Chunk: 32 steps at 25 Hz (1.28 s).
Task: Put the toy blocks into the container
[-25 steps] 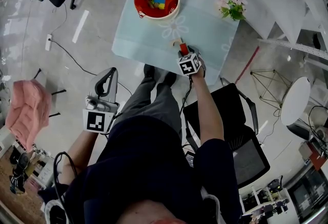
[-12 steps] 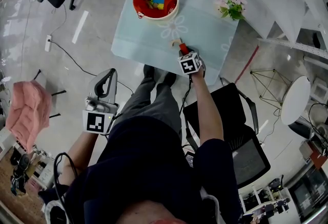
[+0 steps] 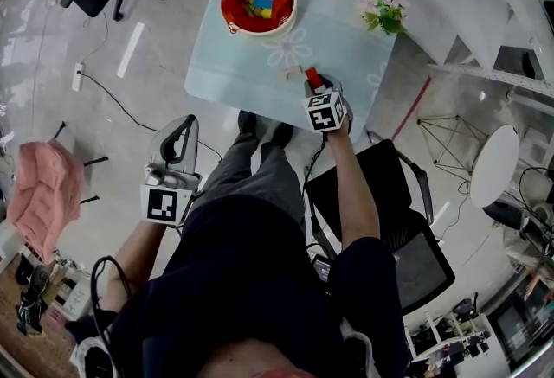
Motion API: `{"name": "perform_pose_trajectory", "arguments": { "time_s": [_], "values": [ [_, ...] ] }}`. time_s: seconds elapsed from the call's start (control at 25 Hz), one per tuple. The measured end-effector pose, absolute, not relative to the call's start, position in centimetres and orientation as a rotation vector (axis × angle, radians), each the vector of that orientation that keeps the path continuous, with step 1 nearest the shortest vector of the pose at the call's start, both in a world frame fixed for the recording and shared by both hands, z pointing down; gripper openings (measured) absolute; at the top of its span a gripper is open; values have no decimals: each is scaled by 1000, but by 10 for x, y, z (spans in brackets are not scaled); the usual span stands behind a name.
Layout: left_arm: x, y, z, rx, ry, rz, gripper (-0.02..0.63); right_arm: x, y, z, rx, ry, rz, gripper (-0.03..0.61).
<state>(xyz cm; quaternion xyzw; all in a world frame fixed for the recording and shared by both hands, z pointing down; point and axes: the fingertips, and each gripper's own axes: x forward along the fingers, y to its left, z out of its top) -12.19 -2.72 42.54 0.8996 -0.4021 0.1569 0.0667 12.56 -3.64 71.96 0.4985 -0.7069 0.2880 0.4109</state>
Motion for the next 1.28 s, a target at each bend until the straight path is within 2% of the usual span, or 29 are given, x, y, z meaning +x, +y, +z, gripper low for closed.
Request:
{"name": "perform_pose_trajectory", "arguments": {
  "time_s": [0.72, 1.28],
  "values": [
    [-119, -29, 416, 2719, -1242, 391, 3, 101, -120, 555, 1260, -1931, 423, 130],
    [-138, -31, 408, 2691, -1319, 341, 3, 51, -196, 539, 1137, -1955, 322, 130]
  ]
}}
